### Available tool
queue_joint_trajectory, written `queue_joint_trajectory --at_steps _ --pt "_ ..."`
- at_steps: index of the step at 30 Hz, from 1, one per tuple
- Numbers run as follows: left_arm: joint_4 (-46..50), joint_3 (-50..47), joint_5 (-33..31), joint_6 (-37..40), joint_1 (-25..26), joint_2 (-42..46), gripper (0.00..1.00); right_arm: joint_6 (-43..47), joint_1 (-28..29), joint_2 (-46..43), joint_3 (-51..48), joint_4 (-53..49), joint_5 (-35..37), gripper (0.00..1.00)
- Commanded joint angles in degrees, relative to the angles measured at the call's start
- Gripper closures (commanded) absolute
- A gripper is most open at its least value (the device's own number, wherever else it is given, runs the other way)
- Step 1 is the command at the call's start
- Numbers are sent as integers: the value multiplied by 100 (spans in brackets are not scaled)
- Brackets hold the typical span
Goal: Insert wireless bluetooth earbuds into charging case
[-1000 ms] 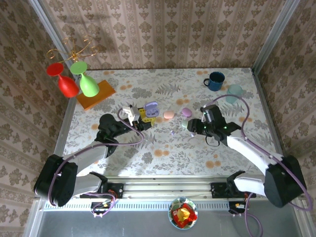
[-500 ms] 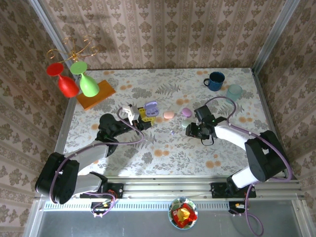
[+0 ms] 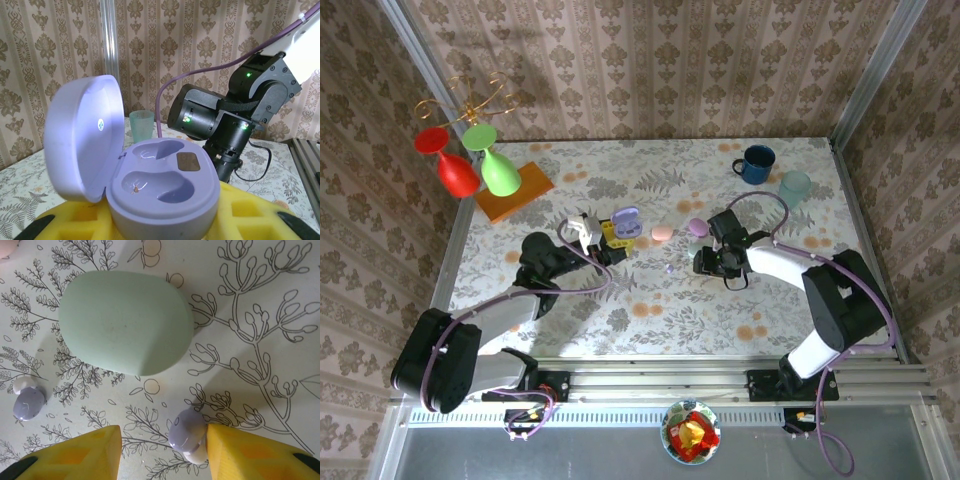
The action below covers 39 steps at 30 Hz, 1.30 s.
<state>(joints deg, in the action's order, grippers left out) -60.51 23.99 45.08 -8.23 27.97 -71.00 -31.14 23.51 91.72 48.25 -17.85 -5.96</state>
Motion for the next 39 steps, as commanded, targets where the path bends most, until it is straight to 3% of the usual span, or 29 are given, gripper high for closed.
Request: queue_joint_trajectory --at_steps 1,13,17,24,32,39 --pt "-264 -51 123 -148 -53 47 65 204 -7 124 177 39 165 51" --pt "-382 -140 33 -188 -76 43 65 471 45 -22 343 -142 280 50" --pt "-391 -191 -36 -168 -150 3 65 627 332 -262 534 -671 1025 49" --pt "-593 -383 -36 -358 -632 2 65 461 1184 44 1200 -2127 3470 49" --pt "-609 -614 -122 -159 -964 54 64 298 1758 996 1848 -2923 4325 48" --pt "-756 -615 -49 -258 -1065 32 65 146 1872 1670 2254 -3239 4403 50"
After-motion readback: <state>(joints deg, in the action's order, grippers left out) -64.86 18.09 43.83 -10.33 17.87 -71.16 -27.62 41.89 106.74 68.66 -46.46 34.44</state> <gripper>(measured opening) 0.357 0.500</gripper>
